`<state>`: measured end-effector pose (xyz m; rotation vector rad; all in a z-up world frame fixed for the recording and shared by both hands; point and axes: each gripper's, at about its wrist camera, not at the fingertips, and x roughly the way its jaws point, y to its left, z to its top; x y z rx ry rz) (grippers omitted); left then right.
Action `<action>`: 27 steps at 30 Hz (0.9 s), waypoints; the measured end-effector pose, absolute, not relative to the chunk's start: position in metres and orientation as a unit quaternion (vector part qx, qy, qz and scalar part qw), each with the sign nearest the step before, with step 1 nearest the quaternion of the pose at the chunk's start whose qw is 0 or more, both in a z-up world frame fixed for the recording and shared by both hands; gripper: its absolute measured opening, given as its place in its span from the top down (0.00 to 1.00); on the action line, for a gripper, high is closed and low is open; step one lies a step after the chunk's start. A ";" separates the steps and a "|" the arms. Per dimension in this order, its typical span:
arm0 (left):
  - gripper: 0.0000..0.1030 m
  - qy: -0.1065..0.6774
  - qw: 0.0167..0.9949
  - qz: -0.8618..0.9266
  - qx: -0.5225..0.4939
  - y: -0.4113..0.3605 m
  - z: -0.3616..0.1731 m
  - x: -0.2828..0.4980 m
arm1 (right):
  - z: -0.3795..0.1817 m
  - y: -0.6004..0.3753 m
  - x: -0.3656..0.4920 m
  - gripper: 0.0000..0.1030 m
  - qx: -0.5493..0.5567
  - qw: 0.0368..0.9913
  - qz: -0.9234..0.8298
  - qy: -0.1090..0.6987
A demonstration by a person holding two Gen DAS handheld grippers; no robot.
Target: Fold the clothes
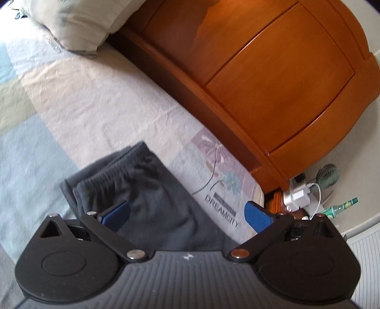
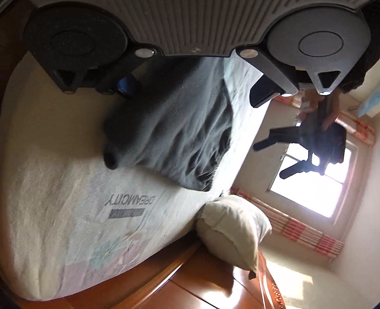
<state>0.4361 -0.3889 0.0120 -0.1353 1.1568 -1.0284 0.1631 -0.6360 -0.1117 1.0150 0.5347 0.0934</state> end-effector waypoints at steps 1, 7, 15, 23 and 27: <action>0.02 0.527 0.709 -0.464 -0.061 -0.384 0.005 0.429 | -0.110 -0.635 0.163 0.17 0.467 0.846 0.027 0.254; 0.02 0.551 0.692 -0.463 -0.060 -0.356 -0.026 0.390 | -0.109 -0.644 0.165 0.78 0.435 0.862 -0.021 0.259; 0.02 0.557 0.688 -0.460 -0.073 -0.328 -0.031 0.366 | -0.077 -0.647 0.176 0.77 0.325 0.898 -0.052 0.292; 0.02 0.511 0.723 -0.466 -0.009 -0.346 -0.008 0.370 | -0.052 -0.623 0.137 0.66 0.229 0.925 -0.129 0.275; 0.02 0.480 0.746 -0.462 0.011 -0.384 -0.005 0.385 | -0.050 -0.583 0.165 0.66 0.140 0.946 -0.064 0.284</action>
